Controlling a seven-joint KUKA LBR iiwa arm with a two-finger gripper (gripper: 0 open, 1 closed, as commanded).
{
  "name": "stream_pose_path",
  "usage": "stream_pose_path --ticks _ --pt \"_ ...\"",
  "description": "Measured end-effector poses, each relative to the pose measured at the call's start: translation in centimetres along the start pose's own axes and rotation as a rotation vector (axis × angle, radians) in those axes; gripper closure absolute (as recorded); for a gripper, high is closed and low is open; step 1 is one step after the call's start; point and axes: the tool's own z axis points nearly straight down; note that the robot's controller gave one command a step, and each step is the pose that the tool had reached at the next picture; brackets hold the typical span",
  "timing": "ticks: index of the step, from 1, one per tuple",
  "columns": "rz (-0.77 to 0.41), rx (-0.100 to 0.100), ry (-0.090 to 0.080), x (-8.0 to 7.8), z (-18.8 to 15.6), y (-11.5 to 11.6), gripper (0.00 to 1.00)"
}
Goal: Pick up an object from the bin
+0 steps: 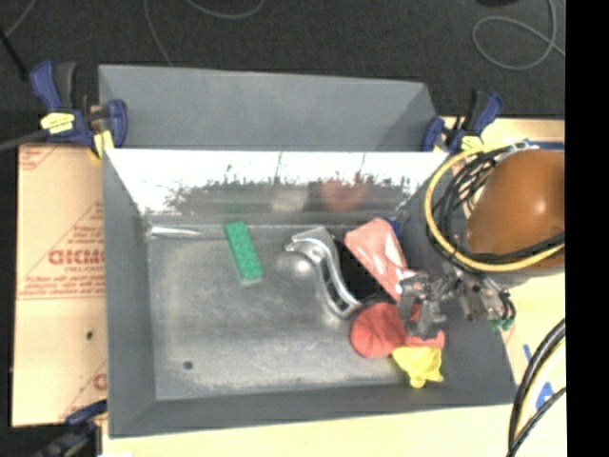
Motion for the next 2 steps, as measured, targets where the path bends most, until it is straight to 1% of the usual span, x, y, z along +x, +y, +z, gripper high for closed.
stream_pose_path --ticks 1,2 --pt "-0.008 -0.006 0.014 0.9 1.3 0.2 1.0" --pt "0.015 0.0 -0.006 0.4 4.8 0.7 1.0"
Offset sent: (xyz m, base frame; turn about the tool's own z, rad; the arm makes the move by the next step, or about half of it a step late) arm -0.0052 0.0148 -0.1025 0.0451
